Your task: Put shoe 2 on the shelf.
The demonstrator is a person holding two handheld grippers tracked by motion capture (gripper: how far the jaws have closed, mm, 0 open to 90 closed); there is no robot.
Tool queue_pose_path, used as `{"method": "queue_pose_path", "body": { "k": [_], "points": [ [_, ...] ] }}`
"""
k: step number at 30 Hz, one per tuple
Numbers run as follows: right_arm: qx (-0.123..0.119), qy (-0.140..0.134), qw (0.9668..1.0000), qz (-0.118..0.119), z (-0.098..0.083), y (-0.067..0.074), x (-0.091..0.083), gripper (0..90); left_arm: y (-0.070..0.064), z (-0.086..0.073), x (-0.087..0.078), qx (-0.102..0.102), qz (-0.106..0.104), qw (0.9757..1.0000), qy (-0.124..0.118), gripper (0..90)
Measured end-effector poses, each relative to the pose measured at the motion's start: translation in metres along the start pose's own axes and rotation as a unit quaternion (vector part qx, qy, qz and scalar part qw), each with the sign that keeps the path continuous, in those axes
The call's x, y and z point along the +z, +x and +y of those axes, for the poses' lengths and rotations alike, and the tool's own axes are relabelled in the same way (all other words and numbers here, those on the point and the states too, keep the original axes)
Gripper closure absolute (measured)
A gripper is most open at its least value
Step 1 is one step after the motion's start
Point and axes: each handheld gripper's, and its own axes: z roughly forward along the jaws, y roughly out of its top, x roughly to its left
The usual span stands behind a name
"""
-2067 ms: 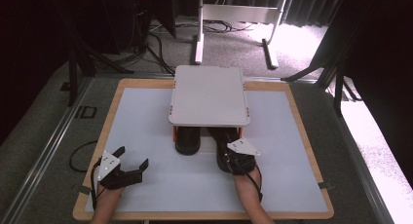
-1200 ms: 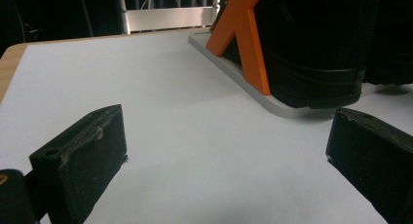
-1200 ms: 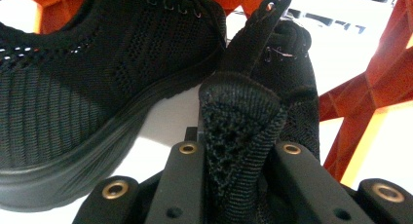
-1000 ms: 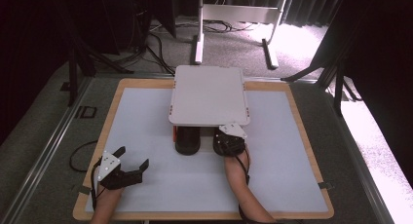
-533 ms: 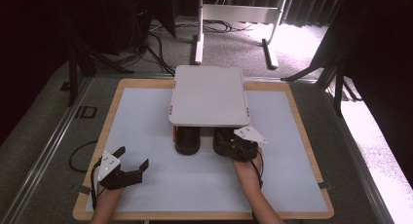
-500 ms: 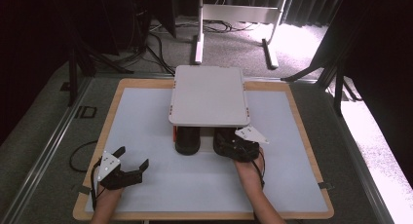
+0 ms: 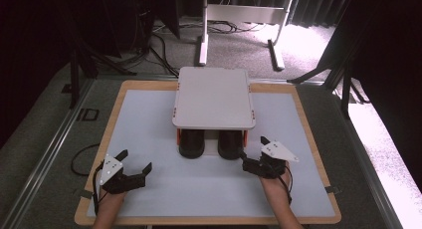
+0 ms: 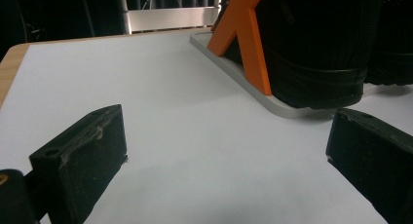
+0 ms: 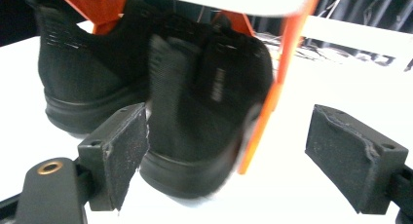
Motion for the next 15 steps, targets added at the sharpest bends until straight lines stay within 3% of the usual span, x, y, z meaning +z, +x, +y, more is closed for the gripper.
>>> {"method": "queue_pose_path", "body": {
  "k": [8,15],
  "points": [
    [0.009,0.019,0.9998,-0.006,-0.023,-0.022,-0.002,13.3,0.0,0.0,0.0,-0.001,0.0,1.0,0.0,1.4],
    [0.016,0.039,0.9984,-0.037,-0.044,-0.038,-0.002,13.3,0.0,0.0,0.0,-0.001,0.0,1.0,-0.001,1.3]
  ]
}}
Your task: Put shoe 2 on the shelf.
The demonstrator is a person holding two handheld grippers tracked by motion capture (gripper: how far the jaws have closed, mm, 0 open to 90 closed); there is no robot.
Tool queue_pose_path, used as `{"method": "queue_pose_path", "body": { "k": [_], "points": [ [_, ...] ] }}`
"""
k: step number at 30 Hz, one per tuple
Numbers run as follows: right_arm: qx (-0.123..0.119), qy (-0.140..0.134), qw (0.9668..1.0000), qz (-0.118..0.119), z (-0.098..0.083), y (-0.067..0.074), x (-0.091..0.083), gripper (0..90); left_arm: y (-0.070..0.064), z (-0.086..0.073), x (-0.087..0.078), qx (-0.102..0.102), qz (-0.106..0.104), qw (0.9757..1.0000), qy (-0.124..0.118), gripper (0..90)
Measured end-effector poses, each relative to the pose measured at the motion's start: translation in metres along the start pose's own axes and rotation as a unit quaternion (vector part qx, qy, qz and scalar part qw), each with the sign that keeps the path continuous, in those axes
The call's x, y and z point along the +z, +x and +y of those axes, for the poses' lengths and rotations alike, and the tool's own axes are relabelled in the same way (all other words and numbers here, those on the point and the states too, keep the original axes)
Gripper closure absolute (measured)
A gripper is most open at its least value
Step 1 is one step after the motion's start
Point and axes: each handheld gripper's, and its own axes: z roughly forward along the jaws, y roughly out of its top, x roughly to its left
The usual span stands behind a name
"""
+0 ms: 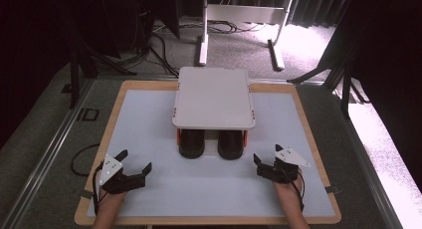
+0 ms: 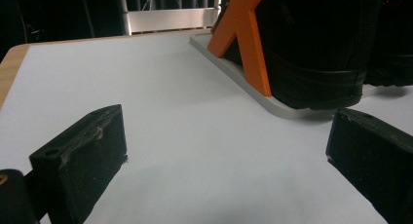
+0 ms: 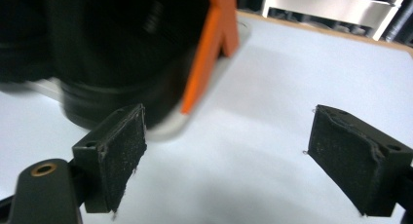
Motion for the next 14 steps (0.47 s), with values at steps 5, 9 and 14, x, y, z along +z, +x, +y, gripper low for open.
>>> {"method": "queue_pose_path", "body": {
  "k": [5,9,14],
  "points": [
    [0.002,0.021,0.9995,-0.023,-0.009,-0.008,0.003,13.5,0.0,0.0,-0.001,0.002,0.0,1.0,-0.002,1.4],
    [0.011,0.024,0.9991,-0.033,-0.012,-0.014,0.004,13.7,0.0,0.0,0.0,0.002,0.0,1.0,-0.002,1.3],
    [0.004,0.032,0.9989,-0.034,-0.014,-0.013,0.007,13.7,0.0,0.0,0.0,0.002,0.0,1.0,-0.002,1.4]
  ]
}}
